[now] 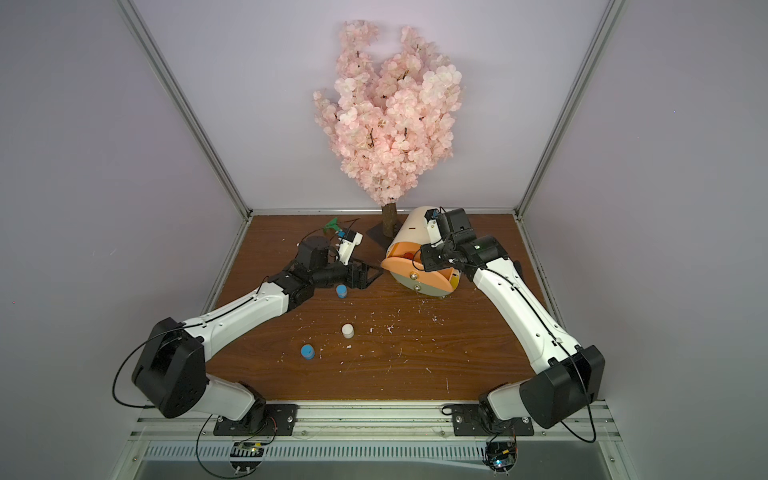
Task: Put the paint cans in the drawer according to color
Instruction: Place the paint can in the drawer.
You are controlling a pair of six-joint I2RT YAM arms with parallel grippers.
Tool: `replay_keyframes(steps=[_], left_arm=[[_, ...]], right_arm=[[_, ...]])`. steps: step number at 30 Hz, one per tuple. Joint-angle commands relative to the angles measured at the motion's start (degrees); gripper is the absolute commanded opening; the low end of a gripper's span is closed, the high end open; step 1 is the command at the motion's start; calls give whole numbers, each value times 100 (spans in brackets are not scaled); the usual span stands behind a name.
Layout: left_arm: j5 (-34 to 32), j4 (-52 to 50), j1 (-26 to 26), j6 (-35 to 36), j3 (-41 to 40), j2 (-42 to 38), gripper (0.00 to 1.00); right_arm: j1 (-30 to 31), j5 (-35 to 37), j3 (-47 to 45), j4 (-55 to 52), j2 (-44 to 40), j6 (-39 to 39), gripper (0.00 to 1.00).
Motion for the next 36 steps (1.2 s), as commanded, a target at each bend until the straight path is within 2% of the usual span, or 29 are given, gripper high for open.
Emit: replay_keyframes(steps=[1, 8, 16, 22, 28, 32, 36], left_arm=[[104, -13, -62, 90, 213, 27, 89], [122, -137, -60, 147, 351, 97, 89], [122, -244, -56, 204, 495, 163, 90], [135, -209, -55, 178, 495, 143, 90], [-89, -69, -55, -1, 394, -31, 85], [-78, -34, -55, -107, 321, -249, 82], [57, 92, -68, -227, 164, -481, 76]], right_arm=[[-5, 137, -119, 41, 132, 84, 42], [-10, 363, -83, -90, 178, 200, 46], [-10, 590, 34, -289, 106, 302, 46], [-6, 283, 284, -303, 35, 345, 46], [-8, -151, 709, -512, -189, 399, 48], [-7, -727, 657, -500, -556, 289, 57], [-12, -310, 641, -626, -870, 246, 69]])
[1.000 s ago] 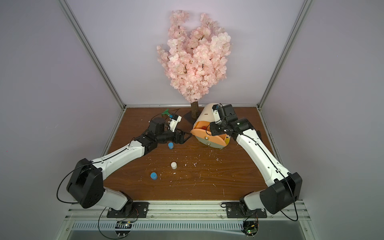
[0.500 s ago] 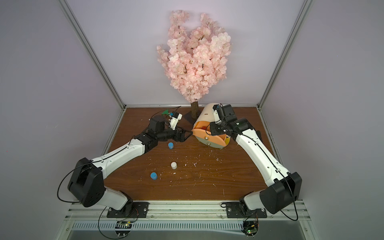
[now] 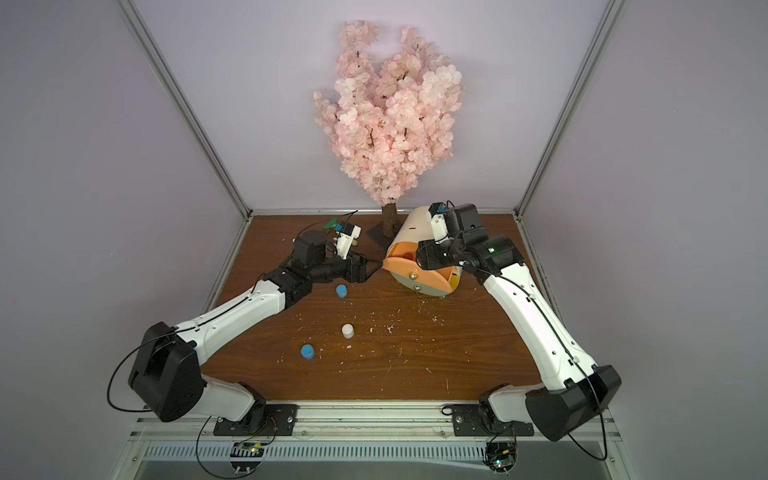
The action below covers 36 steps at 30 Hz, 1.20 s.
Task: Put the paint cans in the drawer according to color
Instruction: Place the paint can in the drawer, then close the drawer of the storage box.
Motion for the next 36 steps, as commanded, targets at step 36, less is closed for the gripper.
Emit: replay_keyframes(steps=[36], left_arm=[[-959, 1513, -1195, 239, 79, 787, 38]], right_arm=[[-2154, -1339, 1913, 2205, 2715, 273, 99]])
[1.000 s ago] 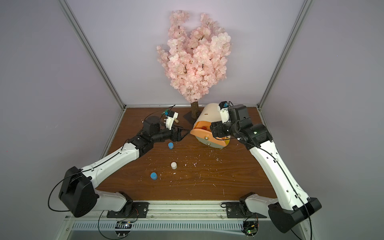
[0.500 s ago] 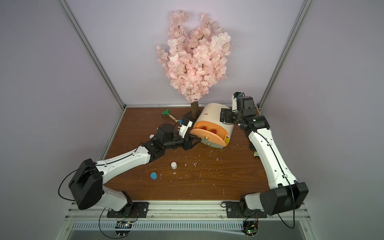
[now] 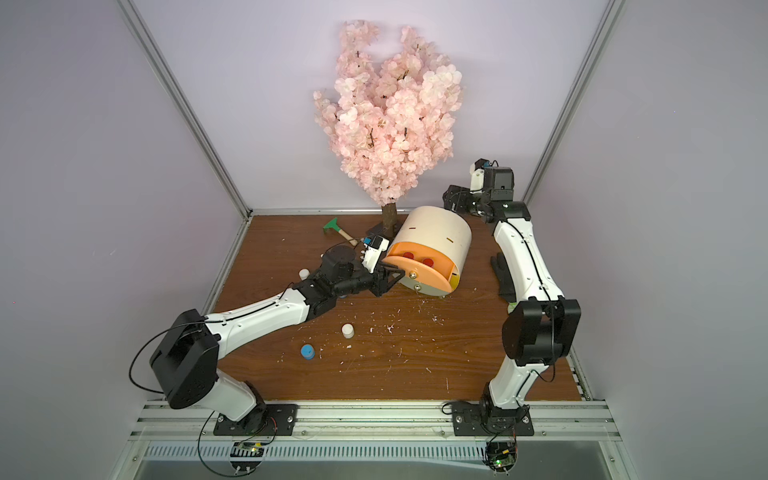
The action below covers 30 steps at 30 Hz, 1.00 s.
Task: Put the paint cans in the drawer according to color
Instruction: Close the drawer of the storage box.
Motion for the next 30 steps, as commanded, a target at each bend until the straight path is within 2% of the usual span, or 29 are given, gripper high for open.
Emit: replay_keyframes(steps=[1, 4, 8, 17, 22, 30], left_arm=[[-280, 223, -45, 265, 236, 103, 38], [-404, 325, -45, 364, 351, 210, 37], [-507, 469, -40, 413, 421, 327, 37], [-613, 721, -44, 424, 692, 728, 33], [-964, 868, -39, 534, 797, 933, 32], [-1082, 919, -34, 575, 1031, 1230, 32]], right_arm=[[-21, -398, 438, -61, 233, -99, 99], [-26, -439, 863, -301, 597, -154, 99], [-22, -876, 1179, -592, 905, -270, 99], [-12, -1102, 1116, -858, 996, -562, 98], [-15, -1071, 977, -850, 969, -613, 98], [-21, -1051, 1003, -845, 961, -609, 98]])
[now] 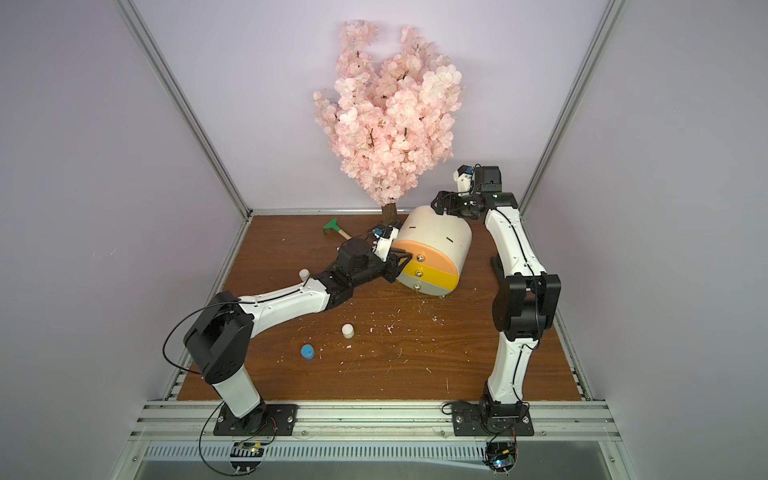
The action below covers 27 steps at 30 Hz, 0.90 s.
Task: Put the paint cans in the drawer according to color
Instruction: Close the drawer of the storage box.
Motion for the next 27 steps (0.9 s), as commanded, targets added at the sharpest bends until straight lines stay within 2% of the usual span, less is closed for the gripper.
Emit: replay_keyframes(steps=[1, 9, 13, 17, 20, 27], left_arm=[[-165, 208, -32, 97, 212, 128, 32], [-27, 160, -38, -178, -68, -179, 34], [-12, 228, -40, -483, -562, -624, 41], [-150, 453, -59, -851, -1115, -867, 45], [-147, 682, -125, -1109, -1354, -799, 54], [-835, 741, -528, -992, -1249, -370, 56]], right_arm=[[-25, -115, 78, -26, -124, -103, 97], [-74, 174, 864, -437, -3, -187, 98], [-126, 178, 1606, -921, 249, -278, 97], [-117, 148, 1869, -1144, 315, -271, 94], [-75, 29, 1820, -1081, 267, -208, 92], [-36, 2, 2033, -1255, 590, -331, 91]])
